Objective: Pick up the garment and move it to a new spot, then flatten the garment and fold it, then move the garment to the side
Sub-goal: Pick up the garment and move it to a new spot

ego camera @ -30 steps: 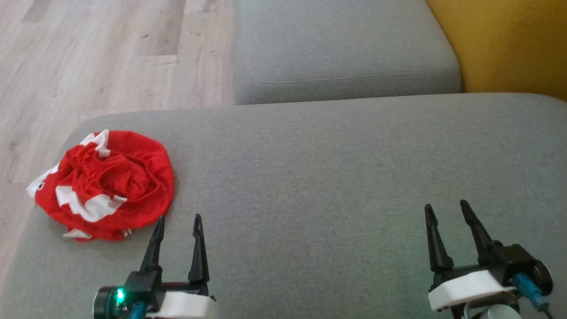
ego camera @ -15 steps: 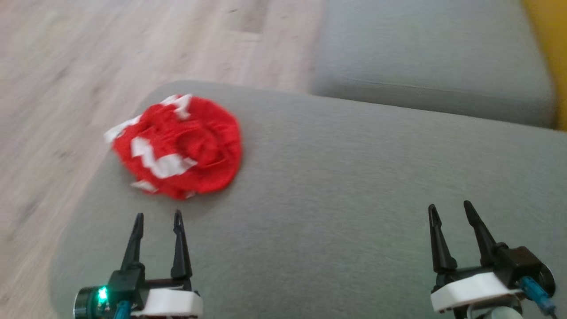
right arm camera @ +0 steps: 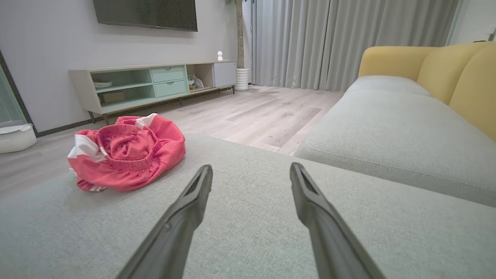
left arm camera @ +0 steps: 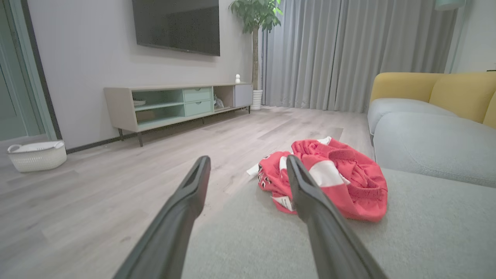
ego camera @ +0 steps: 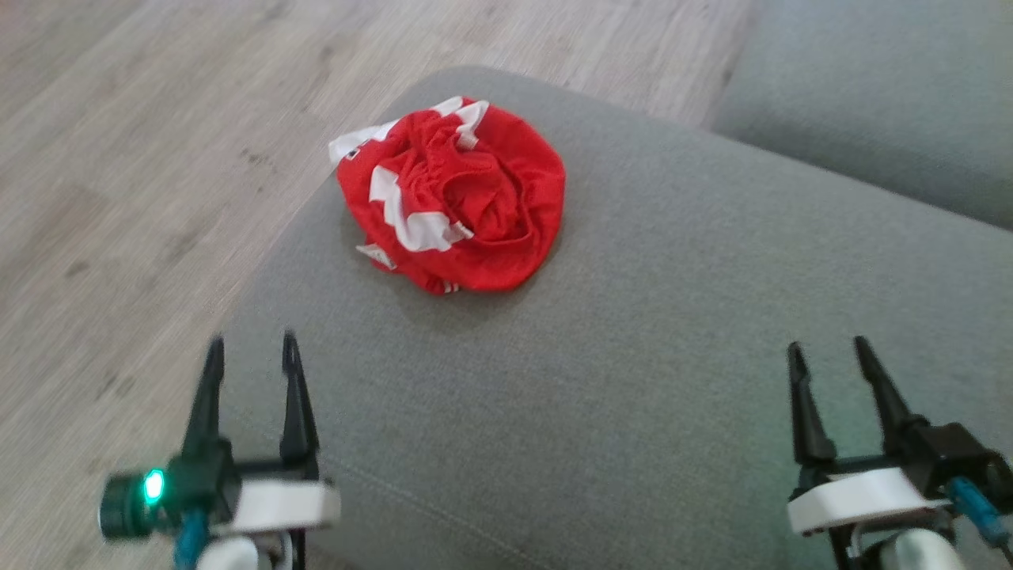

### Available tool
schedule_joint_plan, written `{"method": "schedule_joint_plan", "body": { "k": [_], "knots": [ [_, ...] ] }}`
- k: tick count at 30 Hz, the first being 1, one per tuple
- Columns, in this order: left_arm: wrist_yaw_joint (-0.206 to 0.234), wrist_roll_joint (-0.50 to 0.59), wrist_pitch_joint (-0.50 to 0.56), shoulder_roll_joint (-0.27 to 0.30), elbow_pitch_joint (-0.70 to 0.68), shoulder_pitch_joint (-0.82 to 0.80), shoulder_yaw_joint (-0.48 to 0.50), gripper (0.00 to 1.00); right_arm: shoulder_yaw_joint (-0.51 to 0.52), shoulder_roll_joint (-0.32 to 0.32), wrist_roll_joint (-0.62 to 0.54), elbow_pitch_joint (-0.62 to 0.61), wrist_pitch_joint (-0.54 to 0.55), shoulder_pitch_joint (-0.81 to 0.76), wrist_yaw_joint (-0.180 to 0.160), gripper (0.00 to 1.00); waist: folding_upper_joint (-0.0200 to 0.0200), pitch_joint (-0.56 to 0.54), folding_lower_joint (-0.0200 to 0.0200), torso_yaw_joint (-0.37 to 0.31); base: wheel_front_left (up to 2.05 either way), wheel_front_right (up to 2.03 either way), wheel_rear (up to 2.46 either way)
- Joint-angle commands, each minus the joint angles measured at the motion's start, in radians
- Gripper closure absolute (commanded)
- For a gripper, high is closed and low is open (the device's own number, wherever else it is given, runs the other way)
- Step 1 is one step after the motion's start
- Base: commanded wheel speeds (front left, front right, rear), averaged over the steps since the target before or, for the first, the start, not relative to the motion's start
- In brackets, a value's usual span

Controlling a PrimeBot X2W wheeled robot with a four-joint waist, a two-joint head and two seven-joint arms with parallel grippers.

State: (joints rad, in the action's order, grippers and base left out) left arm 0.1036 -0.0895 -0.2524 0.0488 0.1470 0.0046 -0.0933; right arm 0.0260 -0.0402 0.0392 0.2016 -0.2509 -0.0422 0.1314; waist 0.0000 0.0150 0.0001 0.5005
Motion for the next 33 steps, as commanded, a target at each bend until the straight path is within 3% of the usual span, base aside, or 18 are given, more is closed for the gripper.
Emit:
{"method": "schedule_joint_plan", "body": {
  "k": [1,5,8,15,23,30,31,32,33],
  "knots": [
    [-0.009,0.015,-0.009,0.002,-0.051,-0.097,0.041,0.00,-0.007,-0.010,-0.021,-0.044,-0.011,0.048,-0.001,0.00,0.0000,0.050,-0.0001,0.017,0.00,0.00,0.00],
    [-0.047,0.011,-0.009,0.004,-0.063,-0.253,0.074,0.00,0.019,-0.010,-0.096,-0.071,-0.011,0.093,-0.001,0.00,0.0000,0.161,-0.0001,-0.009,0.00,0.00,0.00],
    [-0.100,0.016,-0.009,0.026,-0.023,-0.409,0.082,0.00,0.046,-0.010,-0.151,-0.089,-0.011,0.131,-0.001,0.00,0.0000,0.244,-0.0001,-0.034,0.00,0.00,0.00],
    [-0.205,0.041,-0.009,0.097,0.364,-0.791,0.017,0.00,0.045,-0.082,-0.189,-0.114,-0.011,0.211,-0.001,0.00,0.0000,0.384,-0.0001,-0.111,0.00,0.00,0.00],
    [-0.226,0.014,0.134,0.111,0.775,-1.067,-0.024,0.00,0.043,-0.118,-0.189,-0.144,-0.011,0.246,-0.001,0.00,0.0000,0.467,-0.0001,-0.185,0.00,0.00,0.00],
    [-0.232,-0.013,0.207,0.127,0.948,-1.120,-0.039,0.00,0.046,-0.112,-0.188,-0.158,-0.011,0.260,-0.001,0.00,0.0000,0.491,-0.0001,-0.214,0.00,0.00,0.00],
    [-0.232,-0.012,0.206,0.130,0.963,-1.124,-0.046,0.20,0.048,-0.111,-0.189,-0.159,-0.011,0.261,-0.001,0.00,0.0000,0.492,-0.0001,-0.214,0.00,0.00,0.00],
    [-0.232,-0.012,0.190,0.134,0.970,-1.130,-0.049,0.64,0.049,-0.109,-0.190,-0.159,-0.011,0.261,-0.001,0.00,0.0000,0.491,-0.0001,-0.215,0.00,0.00,0.00],
    [-0.232,-0.011,0.171,0.137,0.977,-1.134,-0.052,1.00,0.050,-0.106,-0.191,-0.158,-0.011,0.262,-0.001,0.00,0.0000,0.487,-0.0001,-0.215,0.00,0.00,0.00]
  ]
}}
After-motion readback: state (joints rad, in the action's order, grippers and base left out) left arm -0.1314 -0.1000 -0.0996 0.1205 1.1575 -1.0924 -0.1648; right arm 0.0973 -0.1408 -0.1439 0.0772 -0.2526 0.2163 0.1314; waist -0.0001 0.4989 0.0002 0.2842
